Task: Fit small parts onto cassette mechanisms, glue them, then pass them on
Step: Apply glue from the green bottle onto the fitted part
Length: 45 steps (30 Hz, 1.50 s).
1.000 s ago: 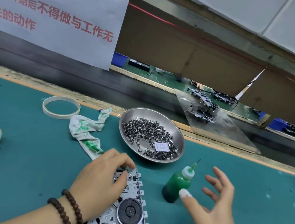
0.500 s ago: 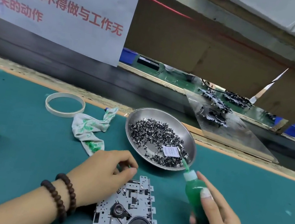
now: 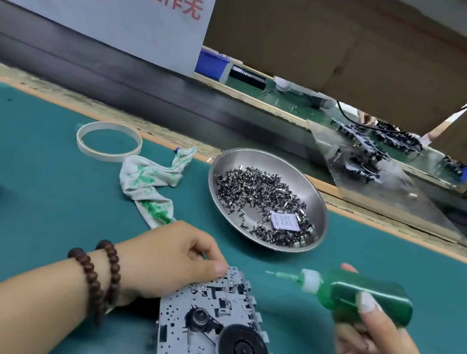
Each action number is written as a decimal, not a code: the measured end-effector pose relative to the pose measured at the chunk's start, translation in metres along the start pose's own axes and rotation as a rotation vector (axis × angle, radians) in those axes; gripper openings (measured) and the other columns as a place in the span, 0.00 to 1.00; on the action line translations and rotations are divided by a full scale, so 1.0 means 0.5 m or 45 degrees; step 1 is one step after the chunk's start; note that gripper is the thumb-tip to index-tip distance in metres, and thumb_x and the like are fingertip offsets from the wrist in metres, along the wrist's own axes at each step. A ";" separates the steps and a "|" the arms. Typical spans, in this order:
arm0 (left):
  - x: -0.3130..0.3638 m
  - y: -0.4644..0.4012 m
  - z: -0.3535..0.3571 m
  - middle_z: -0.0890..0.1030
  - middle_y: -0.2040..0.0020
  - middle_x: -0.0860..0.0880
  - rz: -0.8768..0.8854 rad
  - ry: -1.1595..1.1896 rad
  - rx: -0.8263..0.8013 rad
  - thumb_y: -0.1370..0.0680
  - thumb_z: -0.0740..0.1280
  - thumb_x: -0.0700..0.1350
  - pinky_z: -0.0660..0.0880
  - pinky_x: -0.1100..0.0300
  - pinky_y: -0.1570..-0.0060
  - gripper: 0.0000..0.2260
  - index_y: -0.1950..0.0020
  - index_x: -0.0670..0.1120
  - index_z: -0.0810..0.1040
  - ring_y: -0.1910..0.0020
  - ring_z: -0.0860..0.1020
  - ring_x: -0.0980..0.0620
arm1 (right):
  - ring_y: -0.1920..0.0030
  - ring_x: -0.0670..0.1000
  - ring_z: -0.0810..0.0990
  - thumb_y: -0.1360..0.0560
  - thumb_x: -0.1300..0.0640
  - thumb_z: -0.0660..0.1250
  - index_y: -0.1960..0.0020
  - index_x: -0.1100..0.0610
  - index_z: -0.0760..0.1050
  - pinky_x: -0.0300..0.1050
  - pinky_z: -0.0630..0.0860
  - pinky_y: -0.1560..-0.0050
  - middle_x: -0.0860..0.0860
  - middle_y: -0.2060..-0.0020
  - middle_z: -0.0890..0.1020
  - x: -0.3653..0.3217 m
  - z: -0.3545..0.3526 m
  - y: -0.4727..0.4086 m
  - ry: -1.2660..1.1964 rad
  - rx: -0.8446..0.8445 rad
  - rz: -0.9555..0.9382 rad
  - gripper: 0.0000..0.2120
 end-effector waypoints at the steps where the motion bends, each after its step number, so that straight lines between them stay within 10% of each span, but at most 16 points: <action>1: 0.000 0.000 0.000 0.80 0.55 0.32 -0.011 -0.009 -0.001 0.25 0.68 0.44 0.72 0.51 0.56 0.06 0.57 0.42 0.81 0.62 0.72 0.49 | 0.79 0.39 0.67 0.40 0.63 0.62 0.66 0.57 0.85 0.27 0.61 0.81 0.48 0.72 0.79 0.002 0.001 0.001 0.025 -0.008 -0.003 0.12; 7: 0.000 -0.001 -0.003 0.83 0.56 0.39 -0.049 -0.037 0.035 0.26 0.69 0.45 0.75 0.46 0.46 0.06 0.60 0.45 0.83 0.60 0.77 0.49 | 0.77 0.45 0.74 0.52 0.43 0.81 0.61 0.47 0.83 0.31 0.69 0.77 0.52 0.68 0.83 -0.018 0.021 0.015 0.476 0.015 -0.344 0.21; 15: -0.003 -0.002 -0.004 0.82 0.54 0.38 -0.077 -0.012 0.028 0.26 0.69 0.45 0.75 0.45 0.45 0.06 0.59 0.44 0.83 0.59 0.77 0.47 | 0.76 0.45 0.76 0.55 0.30 0.76 0.61 0.46 0.82 0.33 0.73 0.74 0.49 0.70 0.82 -0.025 0.029 0.026 0.485 0.060 -0.422 0.29; 45: -0.003 -0.004 -0.006 0.84 0.59 0.42 -0.078 -0.007 0.045 0.27 0.70 0.46 0.77 0.53 0.51 0.06 0.60 0.44 0.82 0.64 0.78 0.51 | 0.74 0.45 0.77 0.47 0.31 0.75 0.59 0.47 0.81 0.33 0.74 0.71 0.48 0.68 0.83 -0.019 0.024 0.027 0.604 0.006 -0.482 0.25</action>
Point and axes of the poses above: each hand's wrist, its own y-axis away from the middle knuckle, its own z-axis out of the palm, x = y × z, the point moved 7 cm from there along -y, towards the middle knuckle
